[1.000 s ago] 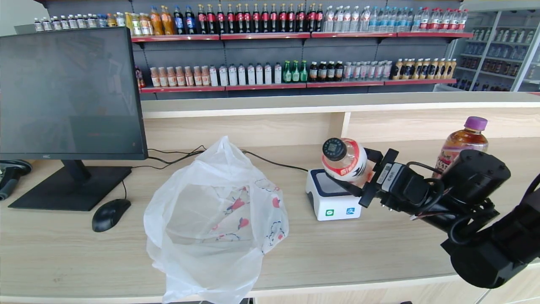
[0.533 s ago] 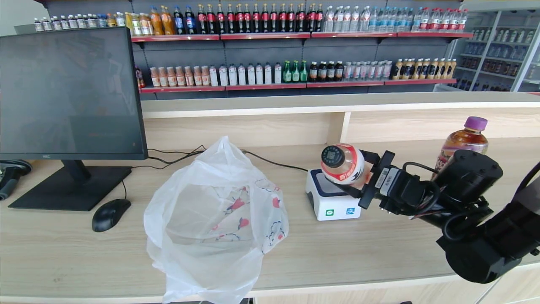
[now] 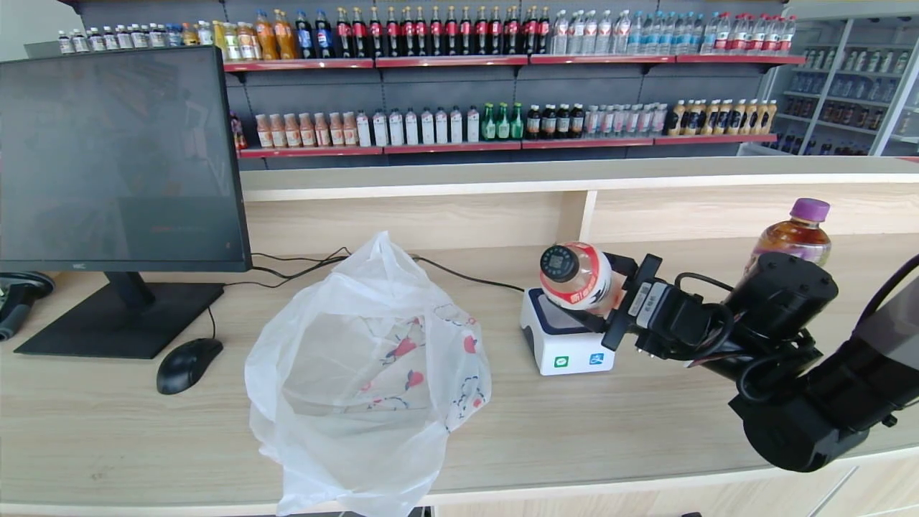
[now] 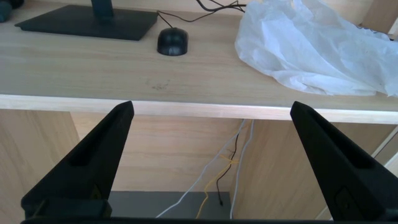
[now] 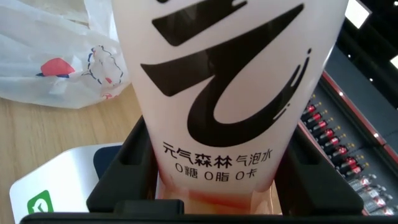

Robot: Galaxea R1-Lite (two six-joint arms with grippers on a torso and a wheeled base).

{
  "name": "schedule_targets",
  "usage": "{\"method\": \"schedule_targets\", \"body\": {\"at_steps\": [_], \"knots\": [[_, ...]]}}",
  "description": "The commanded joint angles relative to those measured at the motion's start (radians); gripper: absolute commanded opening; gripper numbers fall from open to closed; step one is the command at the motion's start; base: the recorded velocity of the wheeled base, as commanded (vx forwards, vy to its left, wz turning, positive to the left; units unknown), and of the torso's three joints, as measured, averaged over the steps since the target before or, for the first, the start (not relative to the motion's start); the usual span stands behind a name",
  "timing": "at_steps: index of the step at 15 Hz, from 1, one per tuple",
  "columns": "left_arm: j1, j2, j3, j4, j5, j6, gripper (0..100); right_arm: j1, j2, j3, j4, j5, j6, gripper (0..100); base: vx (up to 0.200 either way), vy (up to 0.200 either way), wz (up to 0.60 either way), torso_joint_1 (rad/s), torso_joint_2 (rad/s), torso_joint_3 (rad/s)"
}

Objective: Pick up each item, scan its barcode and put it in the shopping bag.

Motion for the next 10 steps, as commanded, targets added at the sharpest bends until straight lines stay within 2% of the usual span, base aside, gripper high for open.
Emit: {"method": "schedule_targets", "body": {"at_steps": [1, 7, 10], "knots": [[0.0, 0.0, 0.0, 0.0, 0.0, 0.0, 100, 0.0, 0.004, -0.004, 0.001, -0.001, 0.002, 0, 0.0, 0.0, 0.0, 0.0, 0.0, 0.0], [0.0, 0.0, 0.0, 0.001, 0.0, -0.002, 100, 0.005, -0.004, -0.004, 0.001, -0.008, 0.011, 0, 0.0, 0.0, 0.0, 0.0, 0.0, 0.0], [0.001, 0.0, 0.0, 0.001, 0.0, -0.003, 100, 0.005, -0.036, 0.013, 0.001, -0.063, 0.048, 0, 0.0, 0.0, 0.0, 0.0, 0.0, 0.0]]}}
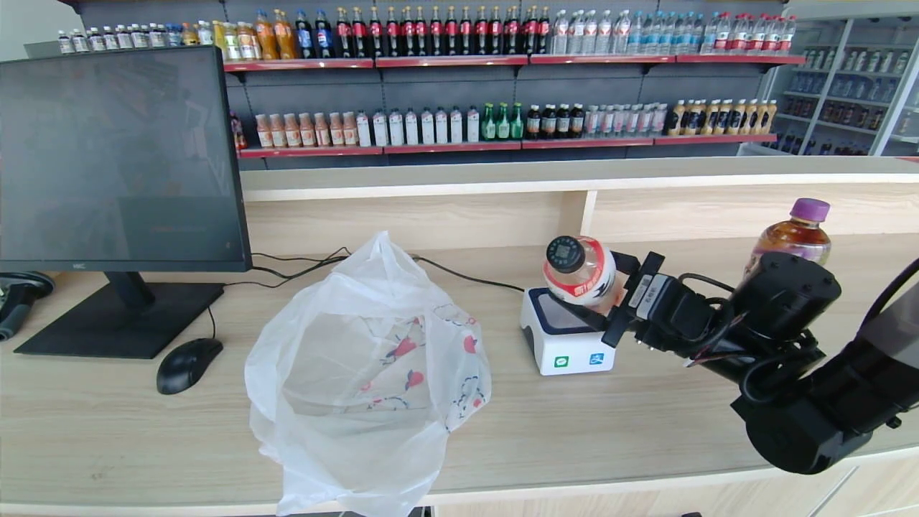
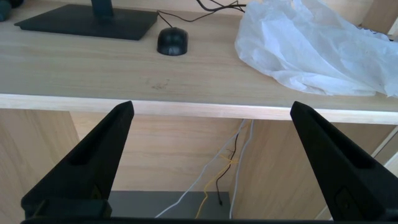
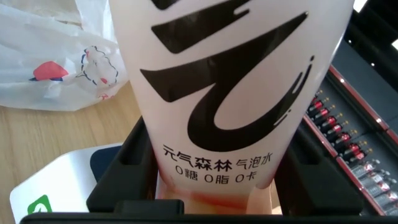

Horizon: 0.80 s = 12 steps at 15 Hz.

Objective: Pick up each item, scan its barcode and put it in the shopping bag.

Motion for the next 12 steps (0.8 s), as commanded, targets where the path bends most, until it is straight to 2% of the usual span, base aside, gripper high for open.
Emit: {"method": "schedule_targets", "body": {"at_steps": [1, 4, 10, 12], "knots": [[-0.001, 0.0, 0.0, 0.0, 0.0, 0.0, 100, 0.005, -0.03, 0.002, -0.003, -0.023, 0.027, 0, 0.0, 0.0, 0.0, 0.0, 0.0, 0.0], [0.001, 0.0, 0.0, 0.0, 0.0, 0.0, 100, 0.038, -0.068, 0.002, -0.003, -0.076, 0.09, 0, 0.0, 0.0, 0.0, 0.0, 0.0, 0.0], [-0.001, 0.0, 0.0, 0.0, 0.0, 0.001, 100, 0.184, -0.191, 0.018, -0.003, -0.34, 0.351, 0, 0.0, 0.0, 0.0, 0.0, 0.0, 0.0], [-0.001, 0.0, 0.0, 0.0, 0.0, 0.001, 100, 0.229, -0.219, 0.025, -0.003, -0.463, 0.449, 0, 0.0, 0.0, 0.0, 0.0, 0.0, 0.0]]}}
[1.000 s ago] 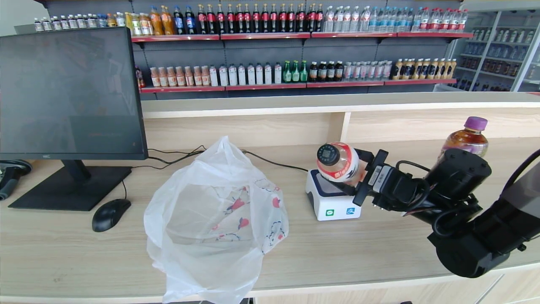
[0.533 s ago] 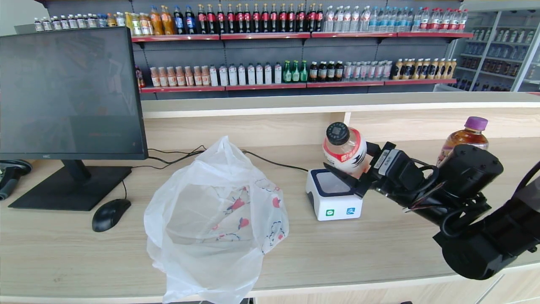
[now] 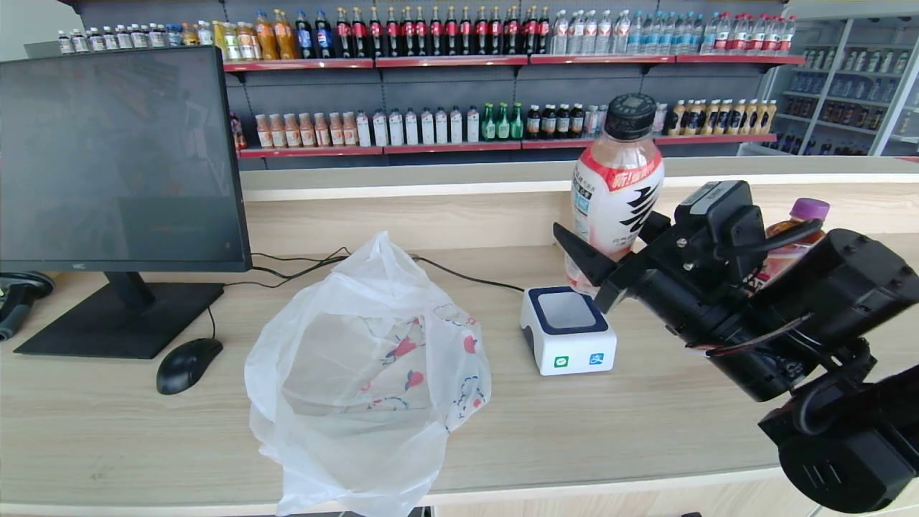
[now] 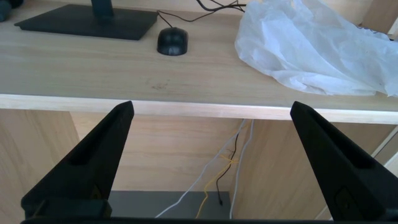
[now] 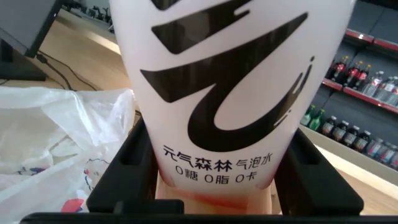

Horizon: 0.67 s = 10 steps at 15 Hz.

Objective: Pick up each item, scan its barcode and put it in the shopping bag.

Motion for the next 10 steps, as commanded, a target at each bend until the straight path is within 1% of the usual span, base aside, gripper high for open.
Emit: {"method": "schedule_targets", "body": {"at_steps": [1, 2, 3, 4, 5, 7, 10], "knots": [[0.001, 0.0, 0.0, 0.0, 0.0, 0.0, 100, 0.049, -0.057, 0.018, -0.001, -0.068, 0.073, 0, 0.0, 0.0, 0.0, 0.0, 0.0, 0.0], [0.0, 0.0, 0.0, 0.0, 0.0, 0.0, 100, 0.049, -0.066, 0.032, -0.001, -0.094, 0.108, 0, 0.0, 0.0, 0.0, 0.0, 0.0, 0.0], [0.0, 0.0, 0.0, 0.0, 0.0, 0.0, 100, 0.044, -0.076, 0.073, -0.001, -0.129, 0.171, 0, 0.0, 0.0, 0.0, 0.0, 0.0, 0.0], [0.0, 0.0, 0.0, 0.0, 0.0, 0.0, 100, 0.041, -0.08, 0.087, -0.001, -0.146, 0.202, 0, 0.0, 0.0, 0.0, 0.0, 0.0, 0.0], [0.0, 0.0, 0.0, 0.0, 0.0, 0.0, 100, 0.035, -0.088, 0.113, -0.001, -0.166, 0.262, 0, 0.0, 0.0, 0.0, 0.0, 0.0, 0.0], [0.0, 0.0, 0.0, -0.002, 0.0, 0.001, 100, 0.037, -0.099, 0.136, -0.001, -0.195, 0.282, 0, 0.0, 0.0, 0.0, 0.0, 0.0, 0.0], [0.0, 0.0, 0.0, 0.0, 0.0, 0.003, 100, 0.031, -0.102, 0.139, -0.001, -0.198, 0.345, 0, 0.0, 0.0, 0.0, 0.0, 0.0, 0.0]]}}
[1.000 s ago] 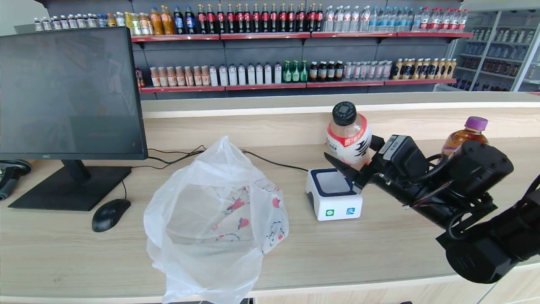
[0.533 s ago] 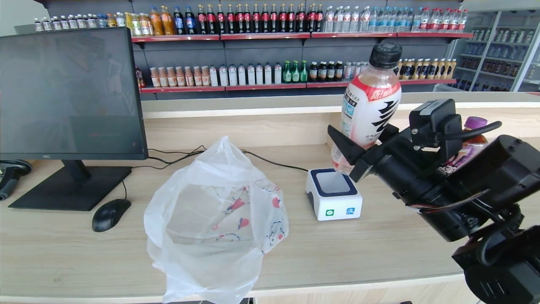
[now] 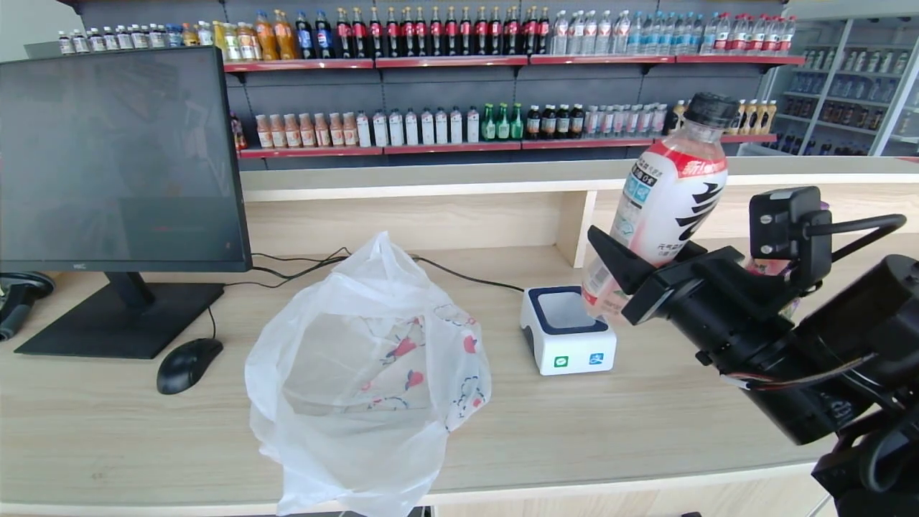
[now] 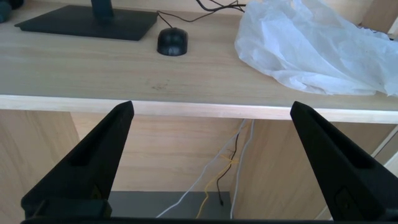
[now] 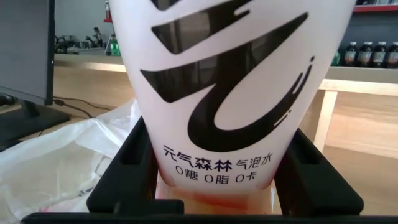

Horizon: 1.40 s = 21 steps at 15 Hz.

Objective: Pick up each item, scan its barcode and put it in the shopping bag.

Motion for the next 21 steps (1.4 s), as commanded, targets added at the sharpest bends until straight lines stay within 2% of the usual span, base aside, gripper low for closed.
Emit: {"method": "schedule_targets", "body": {"at_steps": [1, 2, 8, 18, 21], "knots": [[0.0, 0.0, 0.0, -0.001, 0.0, -0.001, 100, -0.015, -0.01, -0.003, -0.001, -0.006, 0.01, 0, 0.0, 0.0, 0.0, 0.0, 0.0, 0.0], [0.0, 0.0, 0.0, 0.0, 0.0, -0.001, 100, -0.02, -0.01, -0.011, -0.001, -0.007, 0.012, 0, 0.0, 0.0, 0.0, 0.0, 0.0, 0.0], [0.0, 0.0, 0.0, 0.0, 0.0, -0.001, 100, -0.03, -0.024, -0.042, -0.001, -0.007, 0.032, 0, -0.2, 0.0, 0.0, 0.002, 0.0, 0.003], [0.0, 0.0, 0.0, 0.0, 0.0, -0.001, 100, -0.033, -0.005, -0.095, -0.001, -0.007, 0.039, 0, 0.0, 0.0, 0.0, 0.0, 0.0, 0.0], [0.0, 0.0, 0.0, 0.0, 0.0, -0.001, 100, -0.033, 0.012, -0.118, -0.001, -0.006, 0.041, 0, 0.0, 0.2, 0.0, 0.001, 0.0, 0.006]]}}
